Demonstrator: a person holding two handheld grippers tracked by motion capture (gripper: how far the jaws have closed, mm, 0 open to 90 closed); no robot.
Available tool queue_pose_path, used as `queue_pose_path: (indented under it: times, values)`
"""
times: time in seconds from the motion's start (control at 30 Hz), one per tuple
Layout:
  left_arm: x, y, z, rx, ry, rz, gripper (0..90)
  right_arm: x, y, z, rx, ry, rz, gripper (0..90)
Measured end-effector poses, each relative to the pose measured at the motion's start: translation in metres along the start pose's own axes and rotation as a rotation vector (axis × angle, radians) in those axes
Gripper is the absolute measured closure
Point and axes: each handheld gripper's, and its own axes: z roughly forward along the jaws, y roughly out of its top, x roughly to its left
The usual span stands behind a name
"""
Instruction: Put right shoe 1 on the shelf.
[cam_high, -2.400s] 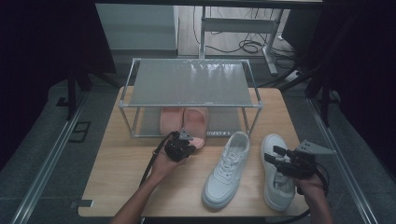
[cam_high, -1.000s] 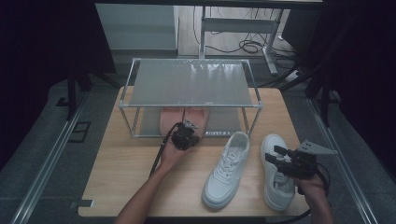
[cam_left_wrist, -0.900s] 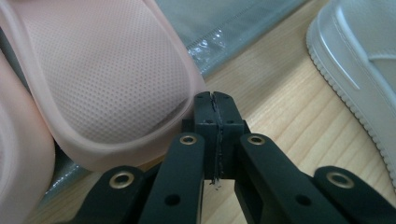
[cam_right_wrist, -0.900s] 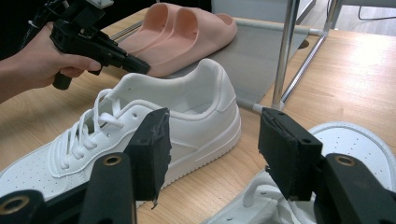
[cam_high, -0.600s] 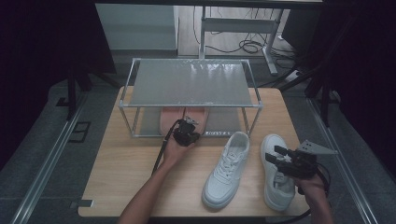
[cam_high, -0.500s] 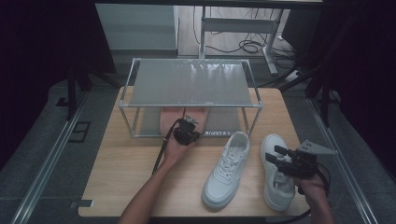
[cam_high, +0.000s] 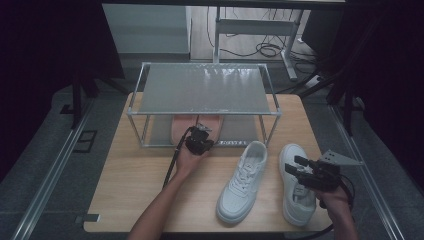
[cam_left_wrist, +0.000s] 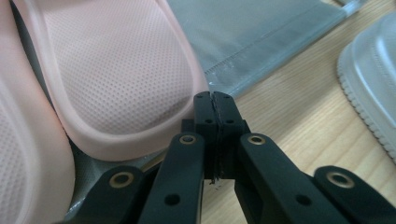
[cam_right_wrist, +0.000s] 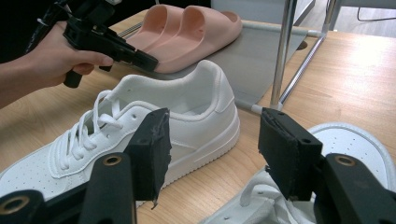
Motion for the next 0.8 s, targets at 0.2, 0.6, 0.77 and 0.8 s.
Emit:
queue_pose_path:
  times: [0.2, 0.6, 0.77, 0.8]
  values:
    - [-0.009, -0.012, -0.021, -0.028, -0.014, 0.016, 90.0, -0.001, 0.000, -0.002, -0.005, -0.003, 0.004, 44.2]
    - [-0.023, -0.067, -0.076, -0.059, -0.075, 0.059, 82.8, 0.002, 0.002, -0.003, -0.006, -0.004, -0.006, 44.2]
    - [-0.023, -0.089, -0.094, -0.065, -0.076, 0.045, 65.6, 0.004, 0.002, -0.001, -0.001, 0.004, -0.009, 44.1]
    - [-0.023, -0.093, -0.097, -0.062, -0.073, 0.041, 63.7, 0.004, 0.002, -0.001, -0.003, 0.005, -0.011, 44.1]
